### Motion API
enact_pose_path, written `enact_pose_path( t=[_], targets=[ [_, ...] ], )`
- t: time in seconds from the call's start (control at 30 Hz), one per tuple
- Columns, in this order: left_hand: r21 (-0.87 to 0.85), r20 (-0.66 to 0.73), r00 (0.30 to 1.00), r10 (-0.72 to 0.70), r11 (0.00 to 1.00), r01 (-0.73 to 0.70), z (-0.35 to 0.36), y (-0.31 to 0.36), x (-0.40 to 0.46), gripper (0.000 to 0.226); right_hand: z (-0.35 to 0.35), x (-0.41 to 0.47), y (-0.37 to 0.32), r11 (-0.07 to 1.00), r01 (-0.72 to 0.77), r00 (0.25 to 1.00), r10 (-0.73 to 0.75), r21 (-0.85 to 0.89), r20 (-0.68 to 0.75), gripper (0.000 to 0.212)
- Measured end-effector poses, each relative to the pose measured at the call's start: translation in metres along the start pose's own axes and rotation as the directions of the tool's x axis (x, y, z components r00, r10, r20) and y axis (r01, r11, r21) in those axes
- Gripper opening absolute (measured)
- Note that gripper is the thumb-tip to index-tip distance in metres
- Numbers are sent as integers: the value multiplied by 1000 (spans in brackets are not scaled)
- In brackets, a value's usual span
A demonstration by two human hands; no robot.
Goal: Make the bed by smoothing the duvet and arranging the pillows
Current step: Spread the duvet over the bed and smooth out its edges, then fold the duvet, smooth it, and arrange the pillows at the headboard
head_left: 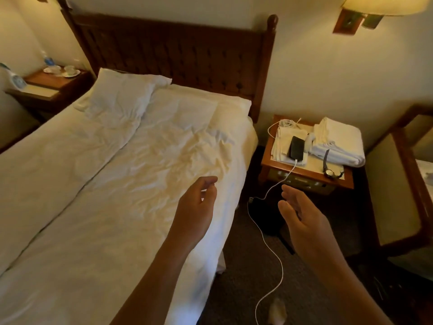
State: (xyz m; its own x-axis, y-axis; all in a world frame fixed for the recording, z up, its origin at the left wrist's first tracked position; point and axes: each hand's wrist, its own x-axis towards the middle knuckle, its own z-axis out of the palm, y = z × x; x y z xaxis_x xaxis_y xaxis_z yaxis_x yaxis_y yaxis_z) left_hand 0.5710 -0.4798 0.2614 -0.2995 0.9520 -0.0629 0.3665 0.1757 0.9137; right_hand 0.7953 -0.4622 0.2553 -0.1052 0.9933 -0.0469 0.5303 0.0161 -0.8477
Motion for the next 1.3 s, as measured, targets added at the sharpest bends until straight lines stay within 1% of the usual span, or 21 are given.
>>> enact_pose_path(
  t=[0.07,0.13,0.23,0.33,0.43,0.53,0.6,0.67,0.77,0.83,0.93,1.1,1.3],
  targets=[
    [9,-3,1000,1,1000,-1,18,5,37,27,-4,44,6,1000,9,1000,-9,3,8,55],
    [5,-28,1000,-2,1000,2,34,9,73,26,-7,92,10,1000,28,999,-28,-1,26,53],
    [-17,-102,994,-26,1000,24,50,17,127,24,-9,173,13,996,87,993,-85,-17,77,48],
    [-22,-182,981,-62,998,59,57,26,176,25,-11,251,8,993,113,980,-106,-33,166,48],
    [-6,-251,964,-84,996,86,60,30,221,25,-3,321,2,977,189,946,-153,-102,285,49],
    [26,-263,960,-99,994,110,58,26,269,27,12,382,-6,941,289,902,-205,-178,379,52],
    [49,-261,962,-84,994,100,54,22,306,29,23,416,-10,911,347,882,-237,-223,407,56],
    [79,-243,968,-70,993,91,51,19,344,32,32,448,-11,889,364,879,-229,-278,418,58],
    [142,-167,985,-46,987,71,49,16,395,40,46,489,-1,876,351,885,-195,-330,424,61],
    [237,-98,995,4,971,20,51,10,431,43,59,517,11,873,332,889,-164,-357,428,62],
    [337,-11,1000,17,941,-13,62,-8,488,44,83,557,39,898,247,910,-86,-364,406,62],
    [423,86,996,-35,906,-5,99,-63,583,45,127,645,100,943,96,949,9,-318,314,61],
    [448,151,988,-43,893,-29,165,-124,715,47,177,764,169,949,-23,968,100,-315,228,60]
  ],
)
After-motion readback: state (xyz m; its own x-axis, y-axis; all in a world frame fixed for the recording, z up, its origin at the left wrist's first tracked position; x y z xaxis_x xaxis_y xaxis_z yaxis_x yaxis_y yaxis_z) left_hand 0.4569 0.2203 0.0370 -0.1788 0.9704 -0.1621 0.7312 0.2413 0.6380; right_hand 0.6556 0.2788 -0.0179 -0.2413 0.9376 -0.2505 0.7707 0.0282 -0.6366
